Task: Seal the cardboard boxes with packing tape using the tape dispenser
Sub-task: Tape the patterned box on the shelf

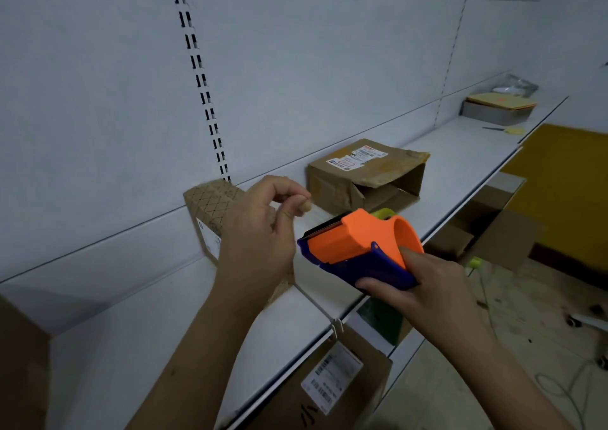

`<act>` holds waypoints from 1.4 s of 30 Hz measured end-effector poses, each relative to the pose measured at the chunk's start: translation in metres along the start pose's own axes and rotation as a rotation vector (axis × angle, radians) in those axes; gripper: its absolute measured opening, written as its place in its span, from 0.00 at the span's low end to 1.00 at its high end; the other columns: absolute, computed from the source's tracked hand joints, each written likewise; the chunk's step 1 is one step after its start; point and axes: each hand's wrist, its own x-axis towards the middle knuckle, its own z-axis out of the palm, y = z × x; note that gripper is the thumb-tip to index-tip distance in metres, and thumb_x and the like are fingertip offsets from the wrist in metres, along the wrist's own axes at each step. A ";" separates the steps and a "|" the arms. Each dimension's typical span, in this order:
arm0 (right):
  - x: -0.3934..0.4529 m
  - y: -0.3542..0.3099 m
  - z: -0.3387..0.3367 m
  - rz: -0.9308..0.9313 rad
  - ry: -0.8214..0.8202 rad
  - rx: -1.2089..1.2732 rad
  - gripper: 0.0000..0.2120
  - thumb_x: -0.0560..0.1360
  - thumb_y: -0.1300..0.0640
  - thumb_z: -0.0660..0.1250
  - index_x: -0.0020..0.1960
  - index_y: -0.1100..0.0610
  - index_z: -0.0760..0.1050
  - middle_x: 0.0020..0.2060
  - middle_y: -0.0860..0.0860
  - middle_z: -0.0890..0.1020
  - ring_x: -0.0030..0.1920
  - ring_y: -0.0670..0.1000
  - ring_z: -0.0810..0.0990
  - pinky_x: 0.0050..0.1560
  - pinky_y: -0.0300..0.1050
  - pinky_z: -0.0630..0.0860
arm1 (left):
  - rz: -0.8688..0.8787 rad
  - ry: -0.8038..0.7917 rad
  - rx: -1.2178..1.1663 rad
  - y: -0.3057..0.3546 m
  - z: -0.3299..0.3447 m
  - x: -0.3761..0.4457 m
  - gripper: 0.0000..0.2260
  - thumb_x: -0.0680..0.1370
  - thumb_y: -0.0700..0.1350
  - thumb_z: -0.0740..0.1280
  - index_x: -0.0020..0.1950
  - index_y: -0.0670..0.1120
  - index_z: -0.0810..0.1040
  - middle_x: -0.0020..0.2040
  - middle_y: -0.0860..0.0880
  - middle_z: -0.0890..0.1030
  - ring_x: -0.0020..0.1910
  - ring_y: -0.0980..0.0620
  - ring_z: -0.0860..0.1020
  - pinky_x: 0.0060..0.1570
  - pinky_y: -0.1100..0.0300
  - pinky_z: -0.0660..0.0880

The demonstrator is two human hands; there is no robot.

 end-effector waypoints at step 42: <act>0.008 -0.058 0.026 0.932 -0.048 0.916 0.24 0.75 0.39 0.55 0.60 0.53 0.77 0.49 0.49 0.84 0.48 0.46 0.83 0.46 0.39 0.78 | 0.176 -0.255 0.593 0.001 0.074 -0.107 0.31 0.74 0.49 0.57 0.75 0.38 0.68 0.76 0.42 0.68 0.76 0.44 0.64 0.71 0.49 0.62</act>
